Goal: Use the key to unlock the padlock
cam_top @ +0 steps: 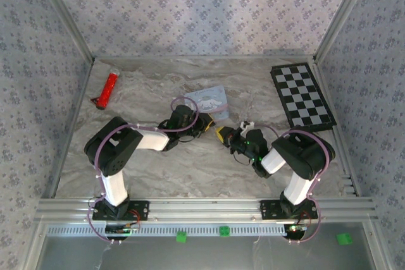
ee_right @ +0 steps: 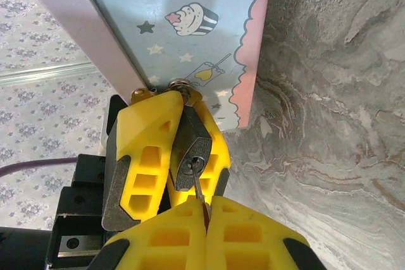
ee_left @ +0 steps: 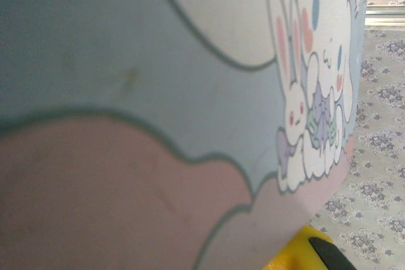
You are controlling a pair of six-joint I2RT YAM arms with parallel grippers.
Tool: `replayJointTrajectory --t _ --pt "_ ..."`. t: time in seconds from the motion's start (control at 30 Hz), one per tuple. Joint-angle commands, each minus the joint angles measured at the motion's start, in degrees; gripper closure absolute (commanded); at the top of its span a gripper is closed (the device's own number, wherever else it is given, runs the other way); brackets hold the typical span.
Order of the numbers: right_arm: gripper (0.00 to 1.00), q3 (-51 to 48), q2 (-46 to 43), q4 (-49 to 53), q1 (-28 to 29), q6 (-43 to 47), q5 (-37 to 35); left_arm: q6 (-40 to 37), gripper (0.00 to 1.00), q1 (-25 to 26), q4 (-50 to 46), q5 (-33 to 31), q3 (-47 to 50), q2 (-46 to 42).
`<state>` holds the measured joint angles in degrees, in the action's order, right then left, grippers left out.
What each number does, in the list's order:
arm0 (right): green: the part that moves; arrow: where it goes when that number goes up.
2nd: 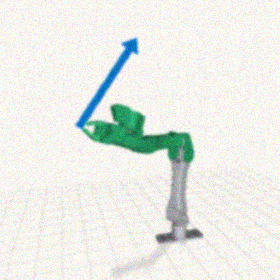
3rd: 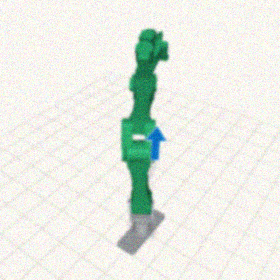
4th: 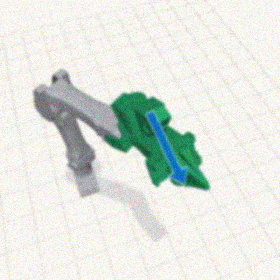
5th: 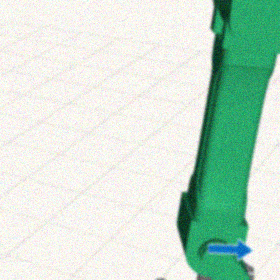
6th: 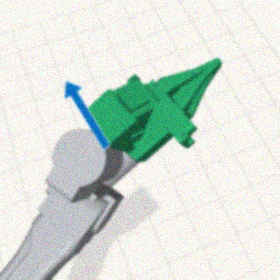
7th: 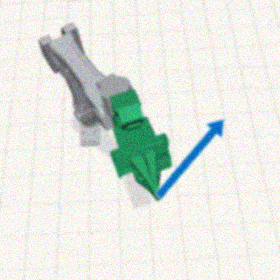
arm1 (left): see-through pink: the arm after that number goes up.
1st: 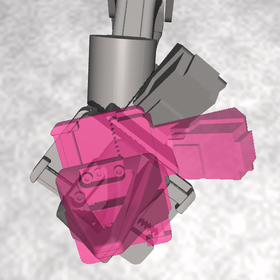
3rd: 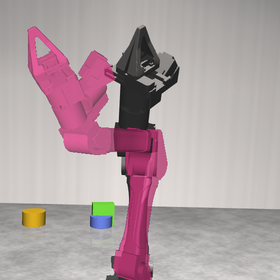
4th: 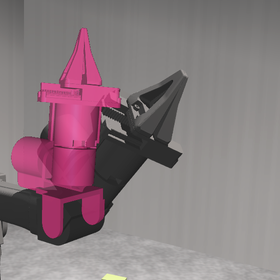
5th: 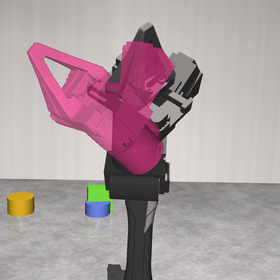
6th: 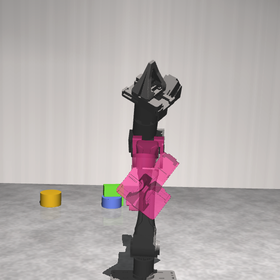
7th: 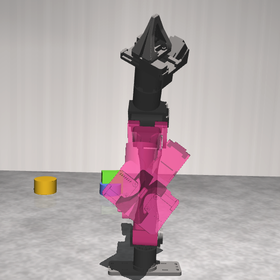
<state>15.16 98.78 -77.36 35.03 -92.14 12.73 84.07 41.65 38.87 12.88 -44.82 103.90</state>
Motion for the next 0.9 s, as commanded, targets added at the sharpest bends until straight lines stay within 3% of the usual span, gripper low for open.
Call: replayJointTrajectory --t 0.0,0.27,0.6,0.87 --pt "1.00 1.48 0.01 -2.40 -1.14 0.32 0.80 0.78 0.95 1.49 1.62 2.71 -0.71 -2.30" --pt "1.00 0.99 2.06 -2.42 -3.29 -0.17 1.59 0.74 0.95 1.67 1.45 2.28 -0.49 -3.08" --pt "1.00 3.62 1.44 -2.15 1.76 0.19 1.07 0.70 0.95 1.66 1.16 1.90 -0.84 -2.39" --pt "1.00 2.28 1.33 -2.37 -0.18 0.36 1.31 0.74 0.95 1.68 1.43 1.88 -0.27 -2.55"
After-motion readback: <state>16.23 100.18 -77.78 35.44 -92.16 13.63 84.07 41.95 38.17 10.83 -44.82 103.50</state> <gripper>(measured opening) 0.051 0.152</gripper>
